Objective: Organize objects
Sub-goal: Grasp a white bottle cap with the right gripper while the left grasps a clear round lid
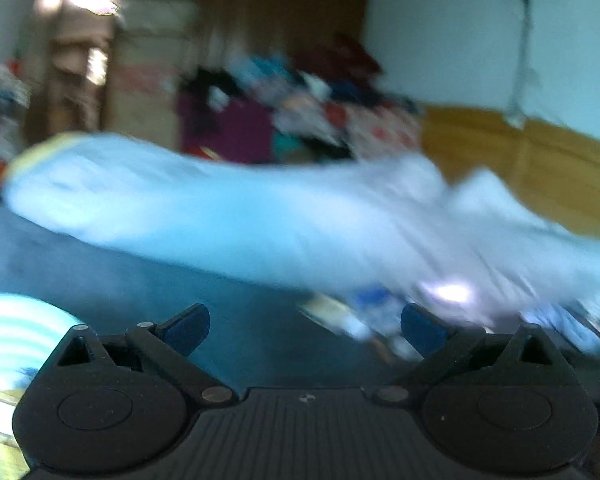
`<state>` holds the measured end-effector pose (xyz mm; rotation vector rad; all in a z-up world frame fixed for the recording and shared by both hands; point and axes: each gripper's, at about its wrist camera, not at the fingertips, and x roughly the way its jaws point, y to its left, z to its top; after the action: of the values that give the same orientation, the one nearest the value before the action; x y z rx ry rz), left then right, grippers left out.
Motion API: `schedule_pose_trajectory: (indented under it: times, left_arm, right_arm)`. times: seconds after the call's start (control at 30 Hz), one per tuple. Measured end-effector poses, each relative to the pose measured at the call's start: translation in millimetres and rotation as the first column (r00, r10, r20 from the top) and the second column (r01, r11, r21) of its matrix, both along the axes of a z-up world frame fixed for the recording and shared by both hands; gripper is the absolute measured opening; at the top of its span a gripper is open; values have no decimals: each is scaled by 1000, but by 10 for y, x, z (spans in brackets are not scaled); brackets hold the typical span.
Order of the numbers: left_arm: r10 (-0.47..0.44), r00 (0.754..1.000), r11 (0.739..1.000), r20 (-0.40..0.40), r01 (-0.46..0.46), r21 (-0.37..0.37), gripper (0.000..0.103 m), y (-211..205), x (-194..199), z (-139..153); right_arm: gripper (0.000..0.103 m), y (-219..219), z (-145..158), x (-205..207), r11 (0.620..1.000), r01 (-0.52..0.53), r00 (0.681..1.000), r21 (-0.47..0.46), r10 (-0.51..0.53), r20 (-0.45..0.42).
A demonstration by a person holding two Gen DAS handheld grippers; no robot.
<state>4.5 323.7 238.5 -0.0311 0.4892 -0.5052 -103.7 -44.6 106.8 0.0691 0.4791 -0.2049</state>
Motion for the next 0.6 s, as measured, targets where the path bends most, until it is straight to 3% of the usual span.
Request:
schedule_pose_trajectory:
  times: [0.07, 0.17, 0.37, 0.5, 0.6]
  left_arm:
    - [-69, 996, 998, -62, 68, -11, 103, -276, 115, -218]
    - [-141, 980, 990, -141, 140, -17, 103, -621, 263, -511]
    - [-245, 949, 968, -197, 250, 2, 103, -1123, 352, -903]
    - [-281, 932, 958, -229, 288, -2, 103, -1341, 386, -1069]
    - [-293, 924, 954, -245, 301, -4, 103, -1442, 409, -1133]
  right_arm:
    - [77, -396, -221, 7, 991, 131, 991, -18, -131, -37]
    - [75, -631, -451, 90, 971, 230, 968, -63, -235, -89]
    - [72, -709, -668, 338, 946, 258, 953, -195, -282, -108]
    - [46, -779, -788, 398, 956, 222, 951, -191, -256, -175]
    - [44, -887, -767, 320, 959, 243, 953, -143, -263, -147]
